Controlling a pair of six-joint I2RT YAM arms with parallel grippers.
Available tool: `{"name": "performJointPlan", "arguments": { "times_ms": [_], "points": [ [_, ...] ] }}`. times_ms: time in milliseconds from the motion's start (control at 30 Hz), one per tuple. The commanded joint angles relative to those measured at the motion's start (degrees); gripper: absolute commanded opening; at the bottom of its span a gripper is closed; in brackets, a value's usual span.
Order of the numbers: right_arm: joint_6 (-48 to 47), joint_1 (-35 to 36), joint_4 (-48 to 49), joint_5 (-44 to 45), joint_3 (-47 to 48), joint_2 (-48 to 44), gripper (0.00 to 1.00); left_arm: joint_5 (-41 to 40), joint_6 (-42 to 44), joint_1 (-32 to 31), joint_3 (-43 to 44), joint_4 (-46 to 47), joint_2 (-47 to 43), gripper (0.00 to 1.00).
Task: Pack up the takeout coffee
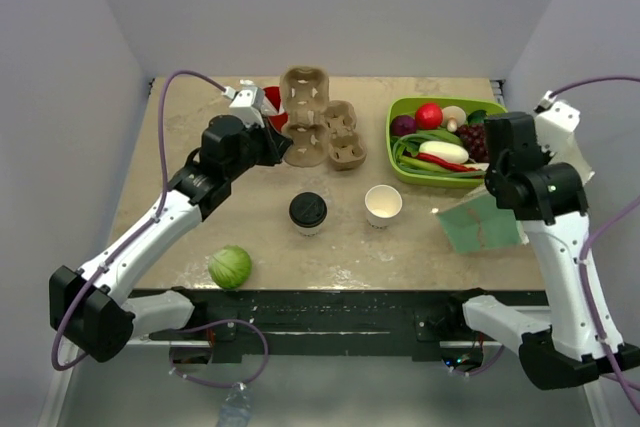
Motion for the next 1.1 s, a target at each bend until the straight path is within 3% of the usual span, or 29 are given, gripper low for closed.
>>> {"name": "performJointPlan", "arguments": {
  "times_ms": [0, 133, 267, 400, 567, 667, 800, 933, 1067],
  "points": [
    [-8.5, -0.2, 1.2, 6.7, 11.8, -1.4, 0.00, -2.2, 0.5, 0.3, -0.4, 2.9, -3.6, 0.00],
    [-18.8, -0.2, 5.2, 0.3, 19.0, -1.0, 0.00, -2.2, 0.9, 0.4, -0.2, 2.7, -4.0, 0.00],
    [-31.0, -0.1, 15.4, -20.5, 21.8, -1.0, 0.00, -4.0, 1.2, 0.3, -0.1, 2.5, -4.8, 0.00],
    [-32.3, 0.0, 19.7, -43.6, 24.5, 1.9, 0.00, -6.4, 1.2, 0.3, 0.2, 1.1, -5.8, 0.00],
    [-30.1, 0.1, 24.1, -59.7, 25.4, 6.8, 0.00, -12.2, 1.0, 0.4, 0.3, -2.0, -8.4, 0.00],
    [-29.1, 3.5, 26.5, -61.8, 24.4, 9.3, 0.00, -19.2, 1.1, 0.3, 0.4, -4.3, -11.2, 0.00],
    [-29.2, 13.5, 25.5, -55.1, 26.5, 13.5, 0.00, -25.3, 0.9, 0.3, -0.7, -5.1, -15.3, 0.00],
    [-27.7, 15.4, 24.9, -51.8, 27.5, 15.2, 0.00, -27.1, 0.6, 0.3, -1.6, -5.7, -18.6, 0.00],
    [-22.4, 17.5, 28.8, -50.2, 21.7, 14.4, 0.00, -27.4, 0.0, 0.3, -1.8, -6.6, -19.2, 0.00]
  ]
}}
